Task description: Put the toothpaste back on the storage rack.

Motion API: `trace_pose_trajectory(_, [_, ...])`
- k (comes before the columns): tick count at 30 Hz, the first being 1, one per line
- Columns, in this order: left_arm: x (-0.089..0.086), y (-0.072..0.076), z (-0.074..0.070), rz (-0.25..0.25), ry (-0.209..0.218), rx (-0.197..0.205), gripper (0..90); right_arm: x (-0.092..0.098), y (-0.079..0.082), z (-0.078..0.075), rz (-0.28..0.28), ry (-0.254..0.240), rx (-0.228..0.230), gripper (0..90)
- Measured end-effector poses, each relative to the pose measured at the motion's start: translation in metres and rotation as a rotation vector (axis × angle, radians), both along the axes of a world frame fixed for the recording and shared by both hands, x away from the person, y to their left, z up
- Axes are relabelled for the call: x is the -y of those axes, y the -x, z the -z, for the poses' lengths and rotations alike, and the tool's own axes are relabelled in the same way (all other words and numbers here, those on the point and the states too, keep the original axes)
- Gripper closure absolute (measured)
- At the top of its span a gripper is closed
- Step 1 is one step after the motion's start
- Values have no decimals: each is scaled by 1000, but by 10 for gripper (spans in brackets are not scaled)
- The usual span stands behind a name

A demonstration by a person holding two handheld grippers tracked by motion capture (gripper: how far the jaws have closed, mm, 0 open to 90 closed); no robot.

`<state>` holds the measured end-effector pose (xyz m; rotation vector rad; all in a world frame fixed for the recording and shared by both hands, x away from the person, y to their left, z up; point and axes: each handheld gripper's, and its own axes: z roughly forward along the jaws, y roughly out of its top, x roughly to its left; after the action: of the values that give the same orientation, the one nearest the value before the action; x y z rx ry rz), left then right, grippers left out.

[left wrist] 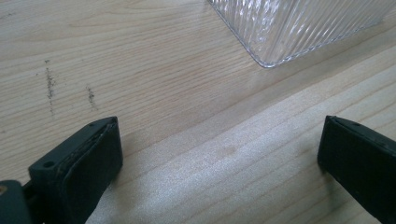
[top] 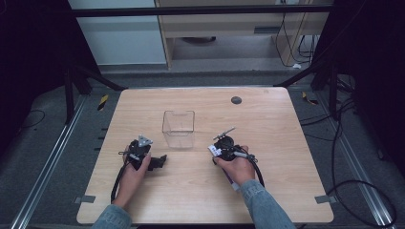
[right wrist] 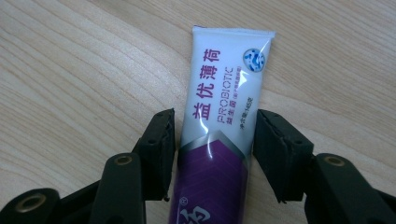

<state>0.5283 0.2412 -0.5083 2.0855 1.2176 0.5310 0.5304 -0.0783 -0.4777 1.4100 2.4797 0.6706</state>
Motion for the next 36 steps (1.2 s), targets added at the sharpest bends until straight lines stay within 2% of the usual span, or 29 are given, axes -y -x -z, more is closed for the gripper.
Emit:
trace_pose_trajectory(13, [0, 0, 0, 0, 0, 0, 0, -2, 0, -1, -5, 32, -2, 511])
trace_pose_trajectory(19, [0, 0, 0, 0, 0, 0, 0, -4, 4, 0, -5, 42, 20, 521])
trace_pose_trajectory(24, [0, 0, 0, 0, 0, 0, 0, -5, 3, -1, -30, 58, 10, 557])
trace_pose_trajectory(36, [0, 0, 0, 0, 0, 0, 0, -3, -1, -3, -46, 64, -15, 641])
